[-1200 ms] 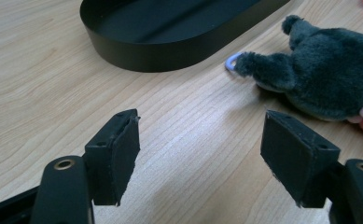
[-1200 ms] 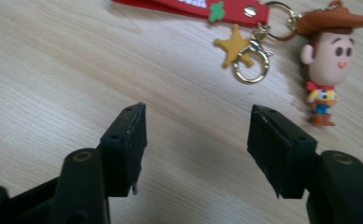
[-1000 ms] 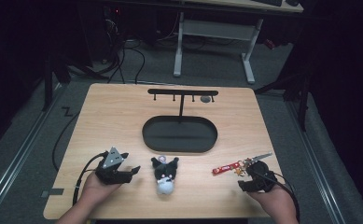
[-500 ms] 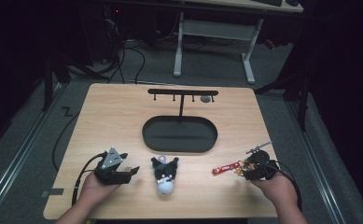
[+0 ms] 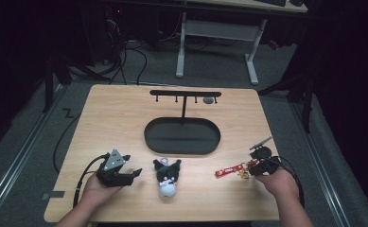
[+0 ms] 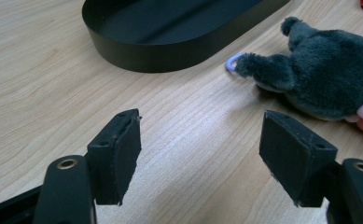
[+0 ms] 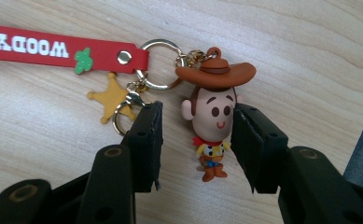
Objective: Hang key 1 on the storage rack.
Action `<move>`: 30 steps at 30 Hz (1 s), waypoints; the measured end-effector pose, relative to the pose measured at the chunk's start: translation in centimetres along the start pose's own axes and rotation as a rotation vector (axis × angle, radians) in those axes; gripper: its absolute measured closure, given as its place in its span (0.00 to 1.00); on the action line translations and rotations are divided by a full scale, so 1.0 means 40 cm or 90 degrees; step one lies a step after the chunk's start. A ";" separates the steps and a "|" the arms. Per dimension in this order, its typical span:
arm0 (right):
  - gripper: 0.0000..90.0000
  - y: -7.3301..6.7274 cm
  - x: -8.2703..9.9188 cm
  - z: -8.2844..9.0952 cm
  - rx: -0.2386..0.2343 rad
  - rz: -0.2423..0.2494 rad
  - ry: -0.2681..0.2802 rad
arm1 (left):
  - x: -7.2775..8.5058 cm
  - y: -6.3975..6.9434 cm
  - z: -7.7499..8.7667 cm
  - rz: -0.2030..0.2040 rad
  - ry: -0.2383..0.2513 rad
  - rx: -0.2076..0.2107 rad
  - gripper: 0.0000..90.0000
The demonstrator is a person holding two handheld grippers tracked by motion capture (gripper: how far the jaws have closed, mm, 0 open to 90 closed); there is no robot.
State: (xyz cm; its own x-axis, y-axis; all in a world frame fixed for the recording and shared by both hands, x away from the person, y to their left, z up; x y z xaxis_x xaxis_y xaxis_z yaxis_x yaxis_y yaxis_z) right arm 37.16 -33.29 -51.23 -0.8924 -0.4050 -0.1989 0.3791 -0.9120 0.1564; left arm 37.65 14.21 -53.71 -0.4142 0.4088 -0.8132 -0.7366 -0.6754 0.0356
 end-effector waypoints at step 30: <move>0.68 0.027 -0.002 -0.042 -0.026 -0.037 -0.012 | -0.004 -0.001 -0.009 0.003 0.001 0.011 0.33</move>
State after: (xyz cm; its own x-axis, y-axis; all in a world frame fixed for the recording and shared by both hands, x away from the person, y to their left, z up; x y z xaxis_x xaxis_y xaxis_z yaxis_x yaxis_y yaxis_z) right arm 38.07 -34.36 -52.67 -0.9174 -0.3510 -0.1878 0.3364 -0.9358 0.1057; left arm 37.94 13.93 -53.81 -0.4167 0.4043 -0.8142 -0.7434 -0.6671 0.0492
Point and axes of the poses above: each handheld gripper's, and its own axes: z roughly backward along the jaws, x roughly out of its underside, y roughly to its right, the point moved 4 cm from there along -z, roughly forward along the jaws, and after that the axes turned 4 degrees about z, right-handed, at the moved point
